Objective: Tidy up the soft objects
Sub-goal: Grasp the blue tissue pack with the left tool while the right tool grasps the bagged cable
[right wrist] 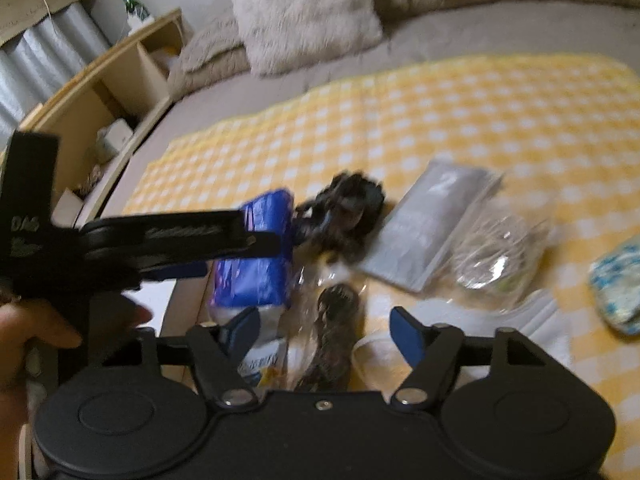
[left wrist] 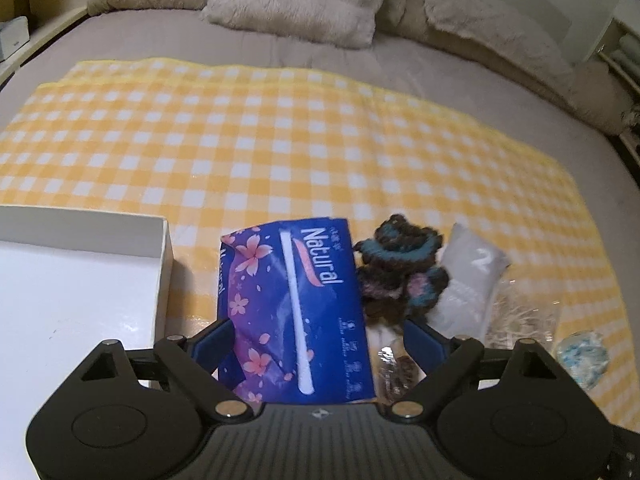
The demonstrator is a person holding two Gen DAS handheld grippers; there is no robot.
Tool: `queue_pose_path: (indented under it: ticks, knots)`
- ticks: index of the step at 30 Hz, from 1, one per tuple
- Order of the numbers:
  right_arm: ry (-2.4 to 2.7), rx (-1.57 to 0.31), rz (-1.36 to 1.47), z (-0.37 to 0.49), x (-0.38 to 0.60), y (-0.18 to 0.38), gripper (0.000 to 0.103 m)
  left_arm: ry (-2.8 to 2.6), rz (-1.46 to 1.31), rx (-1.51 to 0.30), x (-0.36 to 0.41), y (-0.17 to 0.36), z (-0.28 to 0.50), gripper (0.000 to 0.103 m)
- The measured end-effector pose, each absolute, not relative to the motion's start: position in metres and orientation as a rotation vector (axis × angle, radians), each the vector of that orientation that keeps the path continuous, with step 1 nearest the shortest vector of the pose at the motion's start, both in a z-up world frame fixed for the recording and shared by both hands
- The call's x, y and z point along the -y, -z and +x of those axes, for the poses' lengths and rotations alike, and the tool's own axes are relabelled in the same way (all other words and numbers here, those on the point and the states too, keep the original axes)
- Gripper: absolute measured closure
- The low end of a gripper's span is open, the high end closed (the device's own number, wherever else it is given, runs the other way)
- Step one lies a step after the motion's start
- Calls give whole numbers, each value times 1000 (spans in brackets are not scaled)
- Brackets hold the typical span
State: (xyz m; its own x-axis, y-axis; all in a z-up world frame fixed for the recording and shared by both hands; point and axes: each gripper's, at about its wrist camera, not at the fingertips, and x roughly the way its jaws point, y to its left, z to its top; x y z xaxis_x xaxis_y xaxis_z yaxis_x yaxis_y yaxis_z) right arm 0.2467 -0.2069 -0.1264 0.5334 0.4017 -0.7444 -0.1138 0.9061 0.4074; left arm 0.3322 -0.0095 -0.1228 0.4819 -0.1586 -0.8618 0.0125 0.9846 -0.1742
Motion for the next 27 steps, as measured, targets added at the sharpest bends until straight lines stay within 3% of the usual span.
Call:
queue_pose_path:
  ticks: [4, 14, 21, 24, 27]
  knots:
    - [-330, -1045, 330, 254, 198, 143, 50, 93, -105, -1075, 11, 135, 340, 19]
    - [-291, -1166, 339, 259, 190, 171, 55, 101, -69, -1093, 7, 151, 347, 31]
    - [-299, -1169, 306, 256, 185, 167, 78, 136, -70, -1073, 0, 140, 339, 51]
    - [-292, -1142, 312, 252, 190, 158, 89, 143, -99, -1047, -7, 127, 333, 52]
    - [-271, -1103, 332, 246, 199, 146, 91, 158, -103, -993, -6, 106, 321, 52]
